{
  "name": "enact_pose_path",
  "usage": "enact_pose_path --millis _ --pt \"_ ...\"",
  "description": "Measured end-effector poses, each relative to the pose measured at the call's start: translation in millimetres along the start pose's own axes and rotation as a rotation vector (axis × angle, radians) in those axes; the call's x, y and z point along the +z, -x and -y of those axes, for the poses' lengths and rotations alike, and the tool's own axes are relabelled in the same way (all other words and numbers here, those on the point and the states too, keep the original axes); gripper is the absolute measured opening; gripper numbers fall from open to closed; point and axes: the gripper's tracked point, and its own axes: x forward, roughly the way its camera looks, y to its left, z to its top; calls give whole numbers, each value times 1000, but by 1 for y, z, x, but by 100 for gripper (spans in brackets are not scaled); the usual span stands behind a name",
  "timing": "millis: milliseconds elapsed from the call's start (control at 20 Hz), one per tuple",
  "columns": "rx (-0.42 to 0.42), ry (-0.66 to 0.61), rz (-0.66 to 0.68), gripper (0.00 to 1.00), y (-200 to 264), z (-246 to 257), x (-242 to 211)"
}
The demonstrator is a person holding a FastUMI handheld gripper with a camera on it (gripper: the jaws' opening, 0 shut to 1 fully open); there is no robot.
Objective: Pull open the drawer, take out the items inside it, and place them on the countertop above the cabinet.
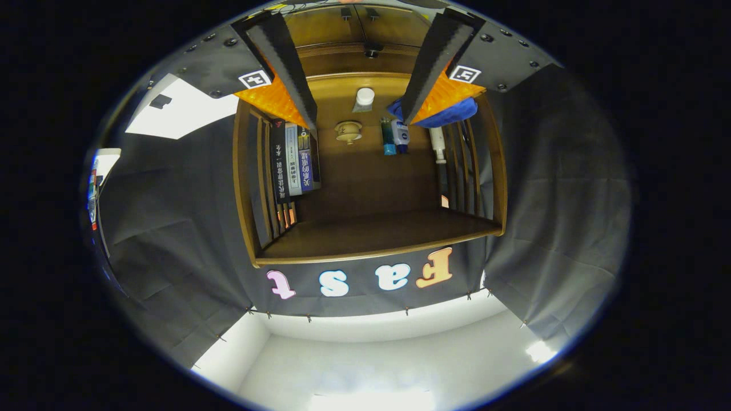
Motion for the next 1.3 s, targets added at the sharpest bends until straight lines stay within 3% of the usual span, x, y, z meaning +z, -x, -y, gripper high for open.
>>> enact_pose_path --millis 1300 --pt "25 -20 -10 97 -3 -7 -4"
